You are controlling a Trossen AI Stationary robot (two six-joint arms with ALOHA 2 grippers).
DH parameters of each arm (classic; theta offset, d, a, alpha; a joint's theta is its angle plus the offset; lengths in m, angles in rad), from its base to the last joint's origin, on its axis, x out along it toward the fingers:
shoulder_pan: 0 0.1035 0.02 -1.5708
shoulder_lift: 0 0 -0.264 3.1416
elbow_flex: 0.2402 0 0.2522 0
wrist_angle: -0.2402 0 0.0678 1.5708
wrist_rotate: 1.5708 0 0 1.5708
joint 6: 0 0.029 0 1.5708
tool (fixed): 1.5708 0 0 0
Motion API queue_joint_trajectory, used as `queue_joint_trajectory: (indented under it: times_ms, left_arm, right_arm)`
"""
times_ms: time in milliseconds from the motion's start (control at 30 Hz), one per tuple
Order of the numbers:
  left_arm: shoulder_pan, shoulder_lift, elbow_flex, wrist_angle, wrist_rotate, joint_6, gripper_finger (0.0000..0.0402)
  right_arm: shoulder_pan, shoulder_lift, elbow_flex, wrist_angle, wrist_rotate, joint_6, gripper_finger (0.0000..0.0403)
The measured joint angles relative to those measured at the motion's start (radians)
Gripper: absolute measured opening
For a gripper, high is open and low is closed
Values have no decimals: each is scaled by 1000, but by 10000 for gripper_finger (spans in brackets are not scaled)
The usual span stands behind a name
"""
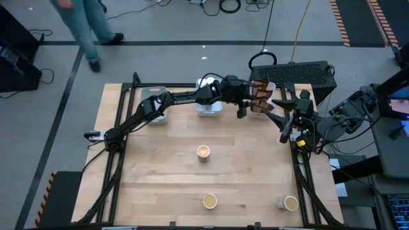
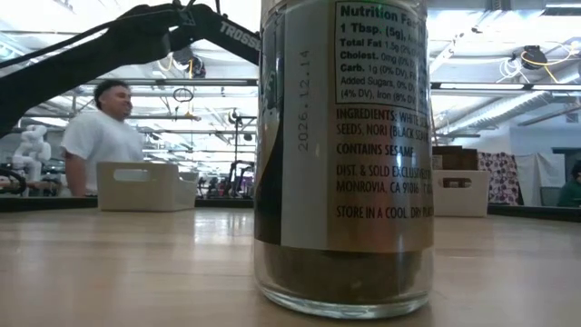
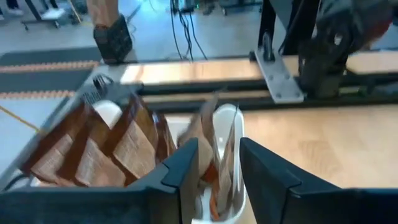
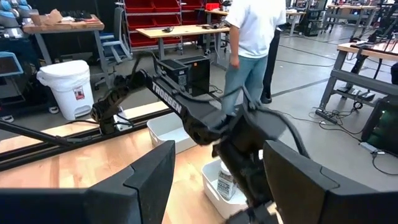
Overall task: Sort spices by type
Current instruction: Put the gold seasoning bottle into the gray bin
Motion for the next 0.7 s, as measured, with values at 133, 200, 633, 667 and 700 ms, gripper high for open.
queue_joint_trajectory:
  times_ms: [133,200,633,667,700]
  left_arm:
    - [-1,-34,0,-5,0,-46,123]
    - [-1,-53,0,-7,1,-88,124]
    - [-50,-241,0,-289,15,-236,123]
    - [-56,-259,0,-311,15,-261,123]
    - [-65,-277,0,-342,15,-287,123]
  right_arm:
    - [0,0,0,-13,-15,7,226]
    - [0,0,0,-18,-30,7,226]
    - [0,0,0,-125,-238,-19,226]
    - [0,0,0,-131,-266,-30,226]
    - [0,0,0,-133,-291,-42,226]
